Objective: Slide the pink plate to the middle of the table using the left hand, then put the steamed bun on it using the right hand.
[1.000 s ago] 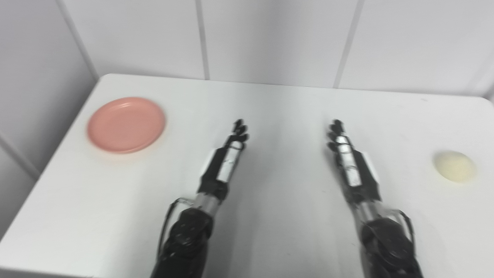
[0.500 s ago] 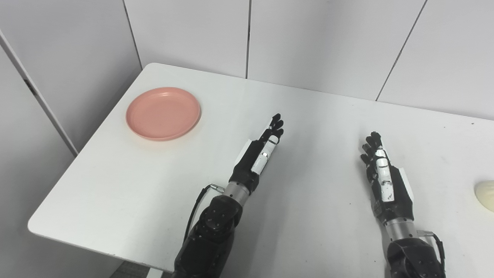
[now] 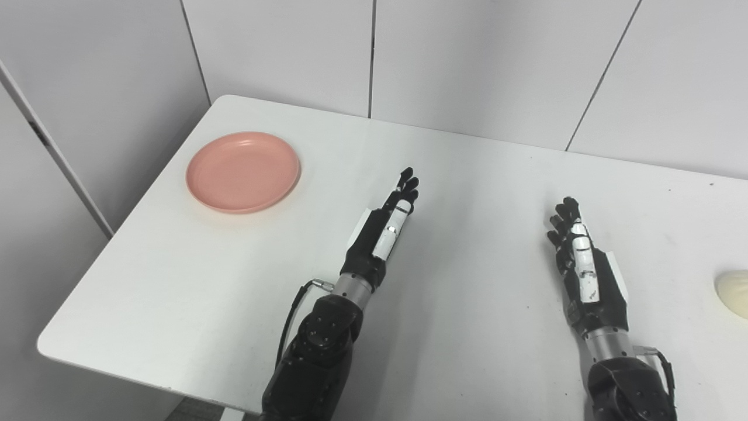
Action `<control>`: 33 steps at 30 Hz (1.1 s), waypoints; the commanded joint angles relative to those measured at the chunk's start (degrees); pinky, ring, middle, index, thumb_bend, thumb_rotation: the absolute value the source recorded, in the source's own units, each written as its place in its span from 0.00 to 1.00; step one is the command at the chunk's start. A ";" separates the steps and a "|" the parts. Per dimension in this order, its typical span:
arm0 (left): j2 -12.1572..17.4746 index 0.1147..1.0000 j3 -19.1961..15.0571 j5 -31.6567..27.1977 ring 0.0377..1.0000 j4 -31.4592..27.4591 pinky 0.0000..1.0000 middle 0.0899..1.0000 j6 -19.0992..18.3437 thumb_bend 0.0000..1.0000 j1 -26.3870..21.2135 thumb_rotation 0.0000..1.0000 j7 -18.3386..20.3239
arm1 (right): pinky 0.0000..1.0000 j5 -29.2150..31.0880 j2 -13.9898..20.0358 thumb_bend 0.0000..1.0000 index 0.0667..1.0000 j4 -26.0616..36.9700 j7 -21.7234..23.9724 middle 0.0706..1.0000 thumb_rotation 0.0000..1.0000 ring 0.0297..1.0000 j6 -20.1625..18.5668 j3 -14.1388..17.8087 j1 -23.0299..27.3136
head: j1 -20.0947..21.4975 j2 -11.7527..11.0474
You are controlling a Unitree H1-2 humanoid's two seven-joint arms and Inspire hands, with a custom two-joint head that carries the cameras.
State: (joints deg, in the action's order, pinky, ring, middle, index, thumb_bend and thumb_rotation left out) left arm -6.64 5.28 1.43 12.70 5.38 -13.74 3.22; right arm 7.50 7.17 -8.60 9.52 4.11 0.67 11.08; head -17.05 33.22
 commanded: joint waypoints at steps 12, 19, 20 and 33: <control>1.09 0.98 -1.39 3.35 0.97 -15.14 0.98 0.96 -5.12 0.46 -4.43 1.00 -3.18 | 1.00 0.52 1.80 0.19 1.00 -4.97 1.18 1.00 1.00 1.00 2.83 0.92 -2.67 | -1.54 0.20; 0.57 0.97 -5.05 -2.12 0.96 -21.69 1.00 0.96 -8.68 0.47 -5.80 1.00 -3.45 | 1.00 1.33 2.23 0.20 1.00 -5.60 1.90 1.00 1.00 1.00 3.24 1.57 -2.46 | -2.30 0.32; 0.89 0.97 -5.88 -2.86 0.96 -23.04 1.00 0.96 -8.82 0.47 -6.05 1.00 -3.54 | 1.00 1.35 2.37 0.20 1.00 -5.85 2.03 1.00 1.00 1.00 3.53 1.59 -2.37 | -2.67 0.25; 4.78 0.98 -15.23 -5.64 0.95 -29.10 0.98 0.96 -8.61 0.44 -8.82 1.00 -8.22 | 1.00 1.94 3.44 0.19 1.00 -6.94 2.89 1.00 1.00 1.00 4.75 2.14 -1.98 | -4.53 0.53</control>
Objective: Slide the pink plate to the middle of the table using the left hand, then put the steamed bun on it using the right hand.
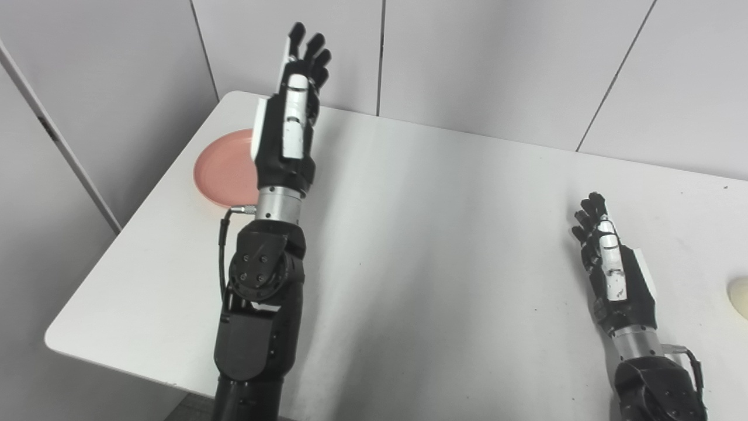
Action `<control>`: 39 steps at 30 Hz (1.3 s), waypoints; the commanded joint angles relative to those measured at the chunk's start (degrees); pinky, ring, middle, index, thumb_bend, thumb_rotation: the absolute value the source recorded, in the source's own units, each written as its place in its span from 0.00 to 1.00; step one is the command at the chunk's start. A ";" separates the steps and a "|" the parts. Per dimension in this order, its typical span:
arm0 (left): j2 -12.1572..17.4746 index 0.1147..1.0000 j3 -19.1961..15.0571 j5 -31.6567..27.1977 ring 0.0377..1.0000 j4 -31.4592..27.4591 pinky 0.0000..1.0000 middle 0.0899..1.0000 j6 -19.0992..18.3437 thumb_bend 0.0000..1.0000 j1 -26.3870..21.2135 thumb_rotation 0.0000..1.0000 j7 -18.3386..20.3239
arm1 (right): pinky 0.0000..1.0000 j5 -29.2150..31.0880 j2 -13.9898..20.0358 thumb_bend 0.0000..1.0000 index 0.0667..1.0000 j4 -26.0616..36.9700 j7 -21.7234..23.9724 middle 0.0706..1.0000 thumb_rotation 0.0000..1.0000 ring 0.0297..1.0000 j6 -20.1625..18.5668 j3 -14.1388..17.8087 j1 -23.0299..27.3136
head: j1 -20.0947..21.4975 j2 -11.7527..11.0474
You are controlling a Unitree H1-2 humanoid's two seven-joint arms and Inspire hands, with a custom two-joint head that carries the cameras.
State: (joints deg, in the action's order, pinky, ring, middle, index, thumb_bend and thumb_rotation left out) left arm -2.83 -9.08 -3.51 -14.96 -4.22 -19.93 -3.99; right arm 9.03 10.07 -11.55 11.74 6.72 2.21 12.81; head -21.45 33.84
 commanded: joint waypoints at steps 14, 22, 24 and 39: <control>6.12 0.99 -10.16 -4.68 0.98 2.63 1.00 0.98 4.16 0.45 -2.80 1.00 -5.47 | 1.00 1.01 0.94 0.18 1.00 -3.54 1.56 1.00 1.00 1.00 2.12 0.75 -3.73 | -1.81 -0.36; 8.73 1.00 -13.80 -6.79 0.99 6.84 1.00 0.99 5.68 0.45 -2.41 1.00 -6.91 | 1.00 1.00 0.97 0.18 1.00 -2.93 1.35 1.00 1.00 1.00 1.41 0.79 -3.83 | -2.33 -0.22; 9.32 1.00 -14.42 -7.79 1.00 8.28 1.00 1.00 6.53 0.44 -2.42 1.00 -6.90 | 1.00 0.88 1.01 0.17 1.00 -3.06 1.35 1.00 1.00 1.00 1.78 0.78 -3.83 | -2.39 -0.20; 13.05 1.00 -17.81 -11.00 1.00 19.15 1.00 1.00 12.07 0.43 -2.51 1.00 -6.72 | 1.00 0.41 0.75 0.14 1.00 -2.29 0.98 1.00 1.00 1.00 1.84 0.76 -4.08 | -2.68 -0.26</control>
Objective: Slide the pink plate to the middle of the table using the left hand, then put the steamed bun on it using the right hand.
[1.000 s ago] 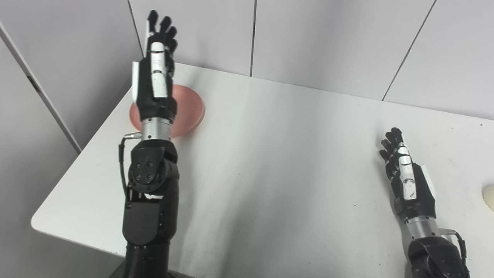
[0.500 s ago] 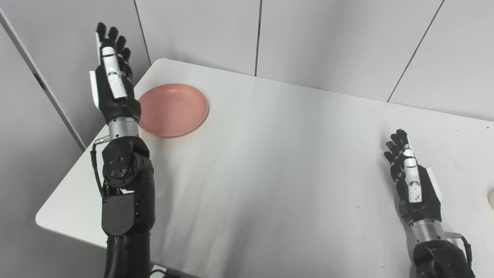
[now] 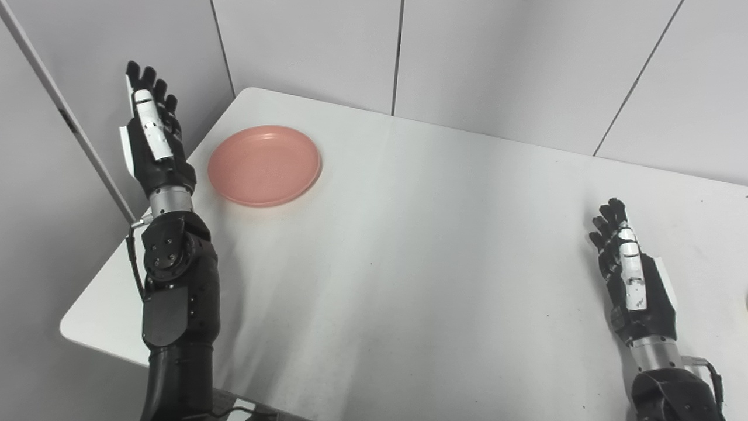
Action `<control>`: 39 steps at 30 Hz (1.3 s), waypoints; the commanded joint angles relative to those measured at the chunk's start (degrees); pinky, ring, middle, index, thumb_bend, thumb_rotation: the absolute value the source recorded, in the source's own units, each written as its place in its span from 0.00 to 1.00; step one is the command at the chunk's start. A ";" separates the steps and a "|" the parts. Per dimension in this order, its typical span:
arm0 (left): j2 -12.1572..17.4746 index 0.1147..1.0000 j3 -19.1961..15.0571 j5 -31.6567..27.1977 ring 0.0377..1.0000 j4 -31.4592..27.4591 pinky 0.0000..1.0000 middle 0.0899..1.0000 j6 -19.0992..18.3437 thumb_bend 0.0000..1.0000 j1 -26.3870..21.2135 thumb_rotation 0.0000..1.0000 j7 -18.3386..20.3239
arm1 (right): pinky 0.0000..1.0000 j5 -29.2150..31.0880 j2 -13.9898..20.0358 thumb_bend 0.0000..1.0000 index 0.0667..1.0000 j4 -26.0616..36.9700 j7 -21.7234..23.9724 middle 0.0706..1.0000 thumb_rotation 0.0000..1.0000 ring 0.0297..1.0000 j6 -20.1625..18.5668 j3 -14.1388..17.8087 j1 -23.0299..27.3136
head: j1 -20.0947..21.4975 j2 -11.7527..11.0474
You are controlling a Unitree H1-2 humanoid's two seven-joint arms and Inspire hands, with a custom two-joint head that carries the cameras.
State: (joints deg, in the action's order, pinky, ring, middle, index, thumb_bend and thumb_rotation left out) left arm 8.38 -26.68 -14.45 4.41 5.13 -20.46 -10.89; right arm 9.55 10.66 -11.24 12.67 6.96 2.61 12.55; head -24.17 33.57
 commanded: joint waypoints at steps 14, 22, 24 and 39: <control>4.11 1.00 -1.25 -3.88 1.00 7.51 1.00 1.00 4.32 0.47 -2.06 1.00 0.81 | 1.00 0.19 0.26 0.16 1.00 -2.35 0.46 1.00 1.00 1.00 1.18 0.23 -3.80 | -0.42 0.25; 4.03 1.00 -0.34 -2.37 1.00 9.69 1.00 1.00 3.01 0.44 -2.20 1.00 -1.21 | 1.00 0.38 0.23 0.17 1.00 -1.72 0.52 1.00 1.00 1.00 0.62 0.18 -3.93 | -0.41 0.28; 4.16 1.00 0.04 -2.50 1.00 10.58 1.00 1.00 3.27 0.43 -2.23 1.00 -1.17 | 1.00 0.33 0.18 0.17 1.00 -1.50 0.39 1.00 1.00 1.00 0.41 0.18 -3.96 | -0.45 0.38; 3.52 1.00 2.08 -3.65 1.00 16.30 1.00 0.99 1.51 0.42 -2.73 1.00 -0.43 | 1.00 0.23 0.04 0.15 1.00 -1.97 0.33 1.00 1.00 1.00 1.18 0.15 -3.91 | -0.27 0.52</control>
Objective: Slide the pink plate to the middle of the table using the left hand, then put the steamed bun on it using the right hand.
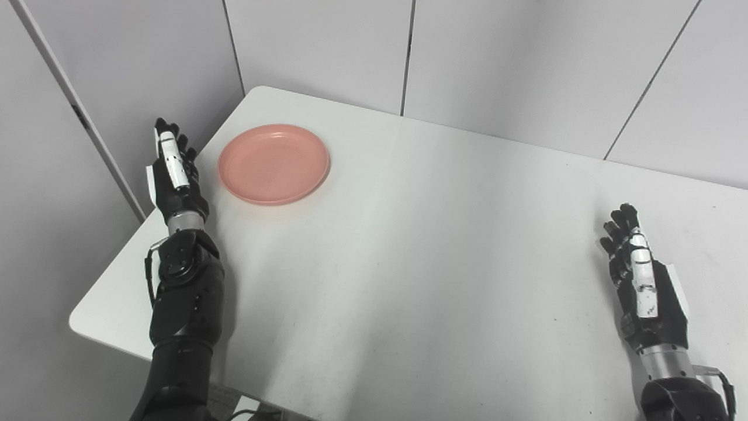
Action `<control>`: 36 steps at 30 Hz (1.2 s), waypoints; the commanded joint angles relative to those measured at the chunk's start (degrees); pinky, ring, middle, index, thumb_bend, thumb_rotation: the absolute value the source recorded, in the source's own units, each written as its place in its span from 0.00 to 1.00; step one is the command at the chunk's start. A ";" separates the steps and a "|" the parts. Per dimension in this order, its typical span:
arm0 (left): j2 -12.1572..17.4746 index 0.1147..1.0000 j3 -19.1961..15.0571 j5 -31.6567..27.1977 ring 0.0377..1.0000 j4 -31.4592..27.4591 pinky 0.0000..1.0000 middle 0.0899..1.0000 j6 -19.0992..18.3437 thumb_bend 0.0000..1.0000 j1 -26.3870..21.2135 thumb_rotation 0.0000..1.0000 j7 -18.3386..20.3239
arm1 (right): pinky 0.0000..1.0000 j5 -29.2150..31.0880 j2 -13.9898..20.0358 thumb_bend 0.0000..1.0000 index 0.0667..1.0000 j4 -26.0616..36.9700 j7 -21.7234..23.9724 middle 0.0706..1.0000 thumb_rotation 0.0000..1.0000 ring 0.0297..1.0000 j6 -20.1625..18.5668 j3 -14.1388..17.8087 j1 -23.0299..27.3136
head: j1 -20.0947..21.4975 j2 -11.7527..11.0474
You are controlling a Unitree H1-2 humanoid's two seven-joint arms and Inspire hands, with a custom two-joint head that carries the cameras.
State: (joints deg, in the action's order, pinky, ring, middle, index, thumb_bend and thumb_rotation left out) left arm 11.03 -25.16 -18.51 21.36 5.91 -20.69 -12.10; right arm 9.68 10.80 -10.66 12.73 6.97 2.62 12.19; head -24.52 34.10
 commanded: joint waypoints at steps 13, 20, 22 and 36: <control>1.11 1.00 0.89 -0.64 1.00 6.52 1.00 1.00 1.86 0.40 -4.06 1.00 2.17 | 1.00 -0.49 -0.26 0.17 1.00 -1.35 -0.24 1.00 1.00 1.00 0.56 -0.02 -3.91 | 0.41 0.09; 1.09 1.00 1.11 -1.23 1.00 10.29 1.00 1.00 2.27 0.39 -4.94 1.00 3.48 | 1.00 -0.74 -0.48 0.15 1.00 -1.28 -0.47 1.00 1.00 1.00 0.26 0.15 -3.88 | 0.62 0.10; 1.14 1.00 1.53 -0.85 1.00 11.50 1.00 0.99 2.33 0.38 -5.22 1.00 3.67 | 1.00 -0.74 -0.58 0.15 1.00 -1.35 -0.50 1.00 1.00 1.00 0.37 0.26 -3.91 | 0.64 0.06; 0.83 0.98 2.59 -1.27 1.00 19.26 1.00 0.97 3.26 0.38 -7.37 1.00 5.55 | 1.00 -0.82 -0.68 0.15 1.00 -0.45 -0.31 1.00 1.00 1.00 -0.69 0.01 -4.10 | 1.34 0.00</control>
State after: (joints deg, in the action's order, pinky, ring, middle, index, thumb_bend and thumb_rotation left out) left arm 13.11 -22.83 -18.97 37.63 11.42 -28.90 -7.06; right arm 8.38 10.73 -9.67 12.47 6.64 2.68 11.38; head -23.20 34.10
